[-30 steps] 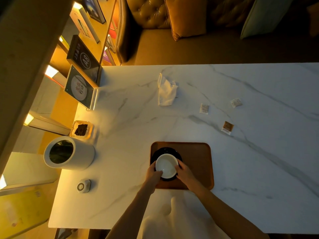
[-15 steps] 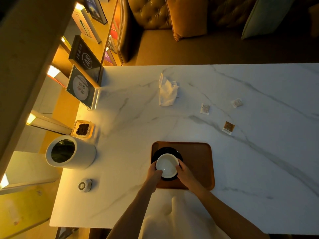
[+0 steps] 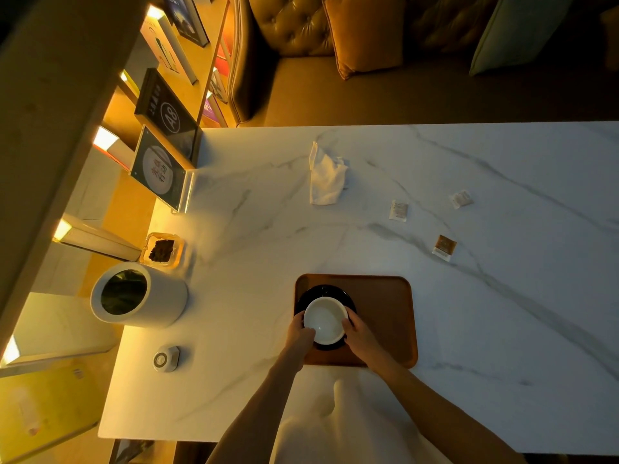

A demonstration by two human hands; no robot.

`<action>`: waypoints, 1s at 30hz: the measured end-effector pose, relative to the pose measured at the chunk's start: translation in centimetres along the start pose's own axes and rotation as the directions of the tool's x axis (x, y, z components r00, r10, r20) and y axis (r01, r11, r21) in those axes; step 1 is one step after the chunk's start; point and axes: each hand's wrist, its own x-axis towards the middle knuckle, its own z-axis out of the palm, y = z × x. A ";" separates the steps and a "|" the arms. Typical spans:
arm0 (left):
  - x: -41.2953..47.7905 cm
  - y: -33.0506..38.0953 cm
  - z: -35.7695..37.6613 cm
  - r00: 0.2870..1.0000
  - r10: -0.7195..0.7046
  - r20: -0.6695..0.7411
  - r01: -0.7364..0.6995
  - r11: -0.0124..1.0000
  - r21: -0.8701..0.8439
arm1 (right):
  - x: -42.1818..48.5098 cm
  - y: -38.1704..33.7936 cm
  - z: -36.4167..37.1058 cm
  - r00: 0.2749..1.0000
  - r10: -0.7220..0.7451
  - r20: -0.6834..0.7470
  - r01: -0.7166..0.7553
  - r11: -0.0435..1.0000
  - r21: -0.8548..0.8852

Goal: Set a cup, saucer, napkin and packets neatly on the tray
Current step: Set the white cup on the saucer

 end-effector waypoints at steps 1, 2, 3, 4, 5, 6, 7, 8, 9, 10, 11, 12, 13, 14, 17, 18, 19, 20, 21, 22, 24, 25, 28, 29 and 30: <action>0.0 0.0 0.0 1.000 -0.002 -0.006 0.002 1.000 0.001 | 0.0 0.0 0.0 1.000 -0.001 -0.005 0.001 1.000 -0.006; 0.0 0.0 0.1 1.000 -0.005 -0.011 0.005 1.000 0.000 | 0.0 0.0 0.1 1.000 -0.002 -0.010 0.002 1.000 -0.011; 0.0 0.0 0.1 1.000 -0.008 -0.015 0.008 1.000 -0.004 | 0.1 0.0 0.1 1.000 -0.004 -0.014 0.003 1.000 -0.010; -0.1 0.1 0.2 1.000 -0.011 -0.015 0.010 1.000 -0.010 | 0.1 0.0 0.1 1.000 -0.005 -0.016 0.005 1.000 -0.006; -0.1 0.1 0.2 1.000 -0.009 -0.012 0.009 1.000 -0.015 | 0.1 0.0 0.1 1.000 -0.004 -0.016 0.004 1.000 -0.004; -0.1 0.1 0.2 1.000 -0.006 -0.008 0.006 1.000 -0.017 | 0.1 0.0 0.2 1.000 -0.001 -0.015 0.001 1.000 -0.004; -0.1 0.1 0.1 1.000 -0.005 -0.004 0.005 1.000 -0.020 | 0.1 0.0 0.2 1.000 0.001 -0.013 -0.001 1.000 -0.006; -0.1 0.1 0.1 1.000 -0.007 -0.002 0.007 1.000 -0.023 | 0.2 0.0 0.3 1.000 0.001 -0.011 -0.001 1.000 -0.006; 0.0 0.1 0.1 1.000 -0.009 0.001 0.009 1.000 -0.027 | 0.2 0.0 0.3 1.000 0.000 -0.012 0.000 1.000 -0.002; 0.0 0.1 0.1 1.000 -0.009 0.003 0.009 1.000 -0.028 | 0.2 0.0 0.3 1.000 0.001 -0.014 0.000 1.000 0.006; 0.0 0.0 0.0 1.000 -0.006 0.006 0.006 1.000 -0.028 | 0.2 0.0 0.3 1.000 0.001 -0.017 -0.001 1.000 0.013; 0.0 0.1 0.0 1.000 -0.001 0.009 0.001 1.000 -0.029 | 0.2 0.0 0.3 1.000 0.001 -0.019 -0.001 1.000 0.017; 0.0 0.1 0.0 1.000 0.003 0.011 -0.002 0.999 -0.032 | 0.2 0.0 0.3 1.000 -0.002 -0.020 0.002 1.000 0.019; 0.0 0.1 0.0 1.000 0.004 0.011 -0.004 0.999 -0.034 | 0.1 0.0 0.3 1.000 -0.007 -0.020 0.007 1.000 0.023; 0.1 0.1 0.0 1.000 0.004 0.009 -0.004 1.000 -0.020 | 0.2 0.1 0.3 1.000 -0.017 -0.022 0.017 1.000 0.026; 0.1 0.1 0.0 1.000 0.004 0.012 -0.004 1.000 -0.017 | 0.2 0.1 0.3 1.000 -0.018 -0.024 0.018 1.000 0.024; 0.1 0.0 -0.1 1.000 0.002 0.015 -0.002 1.000 -0.015 | 0.3 0.1 0.3 1.000 -0.018 -0.024 0.019 1.000 0.022; 0.1 0.0 -0.1 1.000 0.000 0.017 0.001 1.000 -0.013 | 0.3 0.1 0.3 1.000 -0.017 -0.023 0.017 1.000 0.019; 0.0 0.0 -0.1 1.000 -0.002 0.019 0.002 1.000 -0.009 | 0.3 0.1 0.3 1.000 -0.012 -0.021 0.012 1.000 0.016; -0.1 0.1 -0.1 1.000 -0.003 0.021 0.003 1.000 -0.006 | 0.3 0.2 0.3 1.000 -0.005 -0.018 0.005 1.000 0.019; -0.1 0.1 -0.3 1.000 -0.001 0.027 0.001 1.000 -0.002 | 0.3 0.1 0.2 1.000 0.013 -0.008 -0.013 0.999 0.039; -0.1 0.1 -0.4 1.000 0.000 0.028 0.000 1.000 -0.002 | 0.3 0.1 0.2 1.000 0.026 -0.001 -0.025 0.998 0.050; -0.4 0.3 -0.7 1.000 -0.001 0.024 0.002 0.999 -0.039 | 0.3 -0.2 -0.2 0.996 0.089 0.024 -0.091 0.990 0.104; -0.5 0.4 -0.8 1.000 0.009 0.026 -0.008 0.999 -0.043 | 0.3 -0.4 -0.4 0.992 0.119 0.027 -0.122 0.985 0.121; -0.7 0.4 -0.8 0.999 0.023 0.030 -0.022 0.999 -0.037 | 0.3 -0.5 -0.6 0.988 0.149 0.025 -0.151 0.979 0.140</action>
